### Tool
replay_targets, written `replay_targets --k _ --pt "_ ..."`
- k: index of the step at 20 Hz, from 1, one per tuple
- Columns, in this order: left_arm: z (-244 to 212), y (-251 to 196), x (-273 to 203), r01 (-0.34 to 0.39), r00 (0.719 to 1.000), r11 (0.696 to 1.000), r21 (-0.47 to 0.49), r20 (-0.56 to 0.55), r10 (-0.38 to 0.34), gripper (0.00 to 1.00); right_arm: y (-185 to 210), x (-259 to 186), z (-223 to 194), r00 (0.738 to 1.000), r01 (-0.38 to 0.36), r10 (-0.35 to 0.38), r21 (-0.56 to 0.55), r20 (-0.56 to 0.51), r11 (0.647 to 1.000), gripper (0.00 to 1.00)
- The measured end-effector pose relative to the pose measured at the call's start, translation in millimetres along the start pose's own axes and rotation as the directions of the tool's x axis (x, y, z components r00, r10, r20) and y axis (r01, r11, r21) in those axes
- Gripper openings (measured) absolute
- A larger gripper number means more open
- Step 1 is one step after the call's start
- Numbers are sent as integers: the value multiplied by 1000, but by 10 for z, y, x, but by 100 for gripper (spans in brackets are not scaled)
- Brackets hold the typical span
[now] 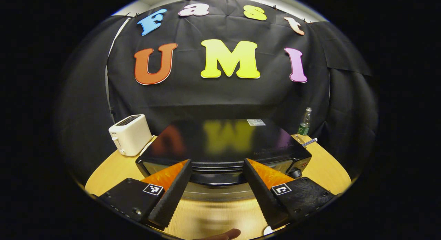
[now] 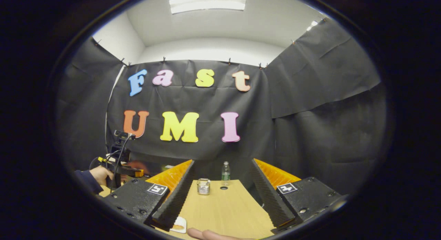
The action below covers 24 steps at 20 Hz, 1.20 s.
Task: Open the electric oven with the left hand, put the food in, and close the electric oven.
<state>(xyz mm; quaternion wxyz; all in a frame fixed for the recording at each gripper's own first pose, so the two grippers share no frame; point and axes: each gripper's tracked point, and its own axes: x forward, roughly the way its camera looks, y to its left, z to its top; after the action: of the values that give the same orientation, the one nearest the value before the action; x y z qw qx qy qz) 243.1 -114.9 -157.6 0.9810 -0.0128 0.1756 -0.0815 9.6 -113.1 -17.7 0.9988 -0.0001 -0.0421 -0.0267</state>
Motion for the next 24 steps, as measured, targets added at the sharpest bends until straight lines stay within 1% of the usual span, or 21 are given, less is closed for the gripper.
replay_targets --k 5,8,9,10,11,13,16,20,24 --pt "-163 -28 -268 1 1000 1000 3 -16 -1 99 -117 -70 -15 1000 24 -24 -6 -2 1000 96" --pt "-391 -53 -475 5 999 1000 8 -51 -4 99 -82 -116 -31 1000 18 -18 6 -13 1000 96" --pt "-387 -52 -544 0 1000 1000 13 -28 0 99 -63 -125 -38 1000 16 -15 12 -17 1000 96" --pt "-465 -61 -605 -1 999 1000 12 -49 1 100 -43 -127 -57 1000 11 -10 19 -25 1000 96" --pt "-481 -69 -595 -2 999 1000 13 -42 2 99 -17 -139 -81 999 4 -2 28 -37 1000 96" --pt "-677 -78 -737 -2 998 1000 9 -58 3 98 21 -172 -150 998 -13 15 45 -56 999 96" --pt "-945 -107 -910 -5 998 1000 6 -69 5 98 6 -177 -240 997 -17 23 73 -76 997 96" --pt "-1193 -123 -993 -14 999 1000 -6 -52 14 96 25 -141 -472 992 -30 41 91 -122 995 96" --pt "-1528 -158 -1046 -19 996 999 -31 -92 16 95 107 -89 -732 984 -63 76 82 -163 995 96"
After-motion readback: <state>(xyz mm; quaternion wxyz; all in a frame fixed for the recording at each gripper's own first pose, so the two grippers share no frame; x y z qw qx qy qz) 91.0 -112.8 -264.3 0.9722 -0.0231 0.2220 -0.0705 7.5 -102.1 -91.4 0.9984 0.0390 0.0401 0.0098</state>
